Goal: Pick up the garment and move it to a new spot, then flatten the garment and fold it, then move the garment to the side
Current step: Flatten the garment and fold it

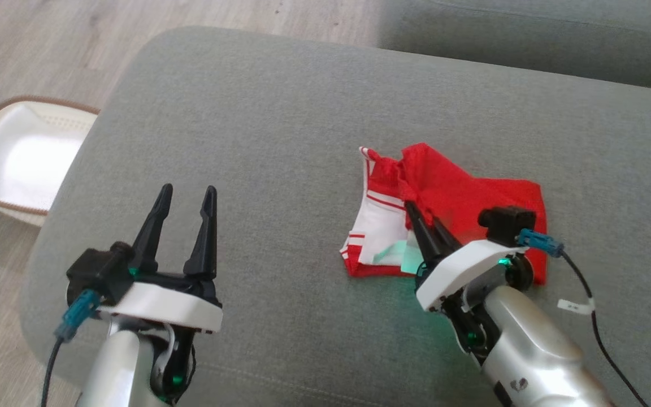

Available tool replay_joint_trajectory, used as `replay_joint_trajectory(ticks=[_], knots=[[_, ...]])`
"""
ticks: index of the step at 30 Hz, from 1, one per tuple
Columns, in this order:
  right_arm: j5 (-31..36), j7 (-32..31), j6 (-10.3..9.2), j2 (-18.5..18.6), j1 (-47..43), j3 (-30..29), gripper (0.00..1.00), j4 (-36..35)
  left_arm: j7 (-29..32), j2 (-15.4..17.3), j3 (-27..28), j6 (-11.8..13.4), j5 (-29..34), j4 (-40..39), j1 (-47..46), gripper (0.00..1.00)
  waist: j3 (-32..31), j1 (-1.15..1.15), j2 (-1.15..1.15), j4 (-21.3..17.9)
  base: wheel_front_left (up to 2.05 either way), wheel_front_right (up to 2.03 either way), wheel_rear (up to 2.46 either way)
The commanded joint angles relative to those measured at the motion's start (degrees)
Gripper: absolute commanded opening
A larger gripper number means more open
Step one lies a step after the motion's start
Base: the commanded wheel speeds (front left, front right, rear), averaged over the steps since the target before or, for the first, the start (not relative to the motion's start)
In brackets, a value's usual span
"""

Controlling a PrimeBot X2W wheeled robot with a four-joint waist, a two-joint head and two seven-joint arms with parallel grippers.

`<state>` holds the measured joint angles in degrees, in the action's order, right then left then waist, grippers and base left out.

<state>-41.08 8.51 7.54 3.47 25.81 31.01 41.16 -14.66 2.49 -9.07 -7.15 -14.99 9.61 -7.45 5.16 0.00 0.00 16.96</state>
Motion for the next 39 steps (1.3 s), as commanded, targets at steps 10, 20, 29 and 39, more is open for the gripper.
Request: replay_joint_trajectory(ticks=[10,20,29,39], knots=[[-5.9,2.5,-0.05,-0.6,3.9,10.0,1.00,3.8,-0.3,0.4,1.5,-0.3,-0.4,-1.5,-3.3,1.00,0.9,0.00,0.00,1.2,0.00,0.00,0.00],[-12.7,3.5,-0.05,-0.6,7.2,17.3,1.00,0.9,-0.3,0.4,2.7,-0.3,-0.1,-1.9,-3.4,1.00,0.6,0.00,0.00,-2.6,0.00,0.00,0.00],[-2.8,6.4,-0.05,0.3,12.1,8.6,1.00,5.9,-0.3,0.4,4.2,-0.3,-0.7,-4.0,-3.4,1.00,-0.3,0.00,0.00,-8.9,0.00,0.00,0.00],[18.2,6.5,-0.05,5.6,2.7,-11.1,1.00,-6.2,-0.3,0.4,5.7,-0.3,-0.8,-6.1,-2.7,1.00,-1.0,0.00,0.00,-13.6,0.00,0.00,0.00]])
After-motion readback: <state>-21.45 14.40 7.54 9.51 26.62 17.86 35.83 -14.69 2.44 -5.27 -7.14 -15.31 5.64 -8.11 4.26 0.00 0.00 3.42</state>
